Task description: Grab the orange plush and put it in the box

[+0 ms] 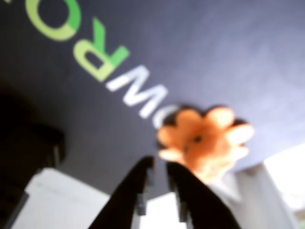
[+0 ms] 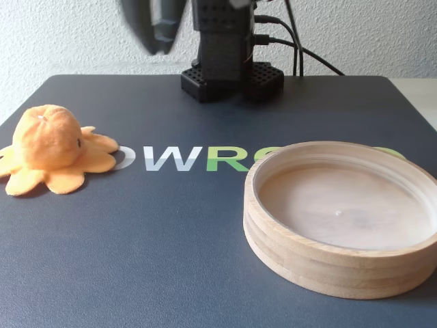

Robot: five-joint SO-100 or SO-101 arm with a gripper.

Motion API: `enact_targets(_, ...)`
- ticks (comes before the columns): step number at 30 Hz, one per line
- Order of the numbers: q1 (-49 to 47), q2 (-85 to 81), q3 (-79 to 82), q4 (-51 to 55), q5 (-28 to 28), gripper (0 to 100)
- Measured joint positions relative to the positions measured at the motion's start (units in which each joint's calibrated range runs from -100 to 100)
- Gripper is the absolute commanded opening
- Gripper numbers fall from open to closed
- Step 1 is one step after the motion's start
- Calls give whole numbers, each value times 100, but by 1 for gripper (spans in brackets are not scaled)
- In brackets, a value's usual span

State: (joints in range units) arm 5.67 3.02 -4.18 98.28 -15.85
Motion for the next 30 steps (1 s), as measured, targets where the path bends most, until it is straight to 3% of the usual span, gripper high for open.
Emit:
enact_targets(8, 722, -570, 1491, -327, -10, 4)
enact_targets(16, 1061, -1676, 2973, -1100, 82, 39)
enact_targets(19, 1083, -1931, 3386, -1470, 41, 46)
enact_targets(30, 1850, -1974, 3754, -2793, 77, 38)
